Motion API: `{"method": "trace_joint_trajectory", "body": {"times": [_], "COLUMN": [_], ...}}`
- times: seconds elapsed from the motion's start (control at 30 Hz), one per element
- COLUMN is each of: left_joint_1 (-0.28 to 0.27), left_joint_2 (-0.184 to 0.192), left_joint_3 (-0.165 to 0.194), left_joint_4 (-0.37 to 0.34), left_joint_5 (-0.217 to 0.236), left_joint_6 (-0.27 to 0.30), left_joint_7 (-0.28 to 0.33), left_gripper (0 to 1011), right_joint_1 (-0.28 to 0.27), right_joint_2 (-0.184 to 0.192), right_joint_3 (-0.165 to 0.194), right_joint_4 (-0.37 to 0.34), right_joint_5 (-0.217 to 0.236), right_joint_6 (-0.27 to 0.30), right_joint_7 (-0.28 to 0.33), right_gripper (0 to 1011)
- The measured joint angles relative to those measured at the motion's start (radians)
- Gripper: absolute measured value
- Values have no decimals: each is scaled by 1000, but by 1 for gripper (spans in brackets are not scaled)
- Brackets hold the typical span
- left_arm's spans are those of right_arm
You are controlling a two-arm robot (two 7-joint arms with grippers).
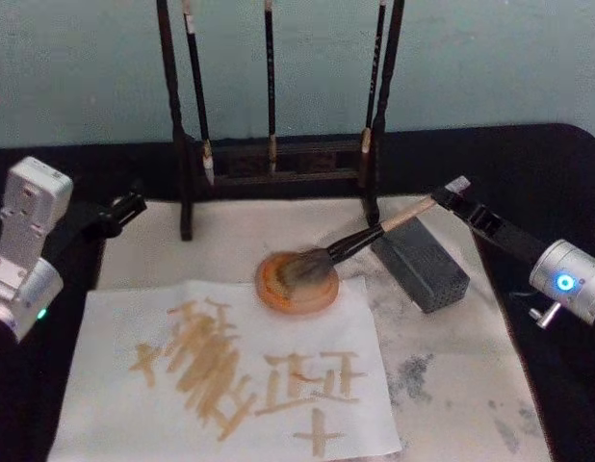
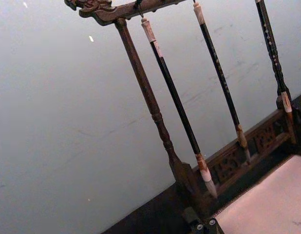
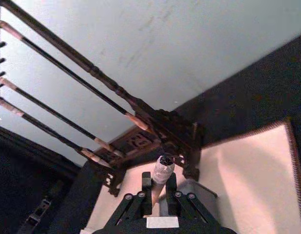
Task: Pick up the brush from the inkstone, write on the paper, then place the brush back to its original position.
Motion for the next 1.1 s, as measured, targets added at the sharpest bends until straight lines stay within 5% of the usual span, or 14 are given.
{"method": "trace_joint_trajectory", "body": {"times": [1.1], "left_joint_1": [0], "left_joint_2": [0], "left_joint_3": [0], "left_joint_4": [0], "left_joint_5": [0], "left_joint_6": [0], "left_joint_7": [0], "left_gripper": [1002], "right_joint_1": [7], "right_joint_2": [16], "right_joint_3": [-18], "right_joint_4": [9], "right_joint_5": [20], "right_joint_6": [19], "right_joint_7": [-58], "right_gripper": [178]}}
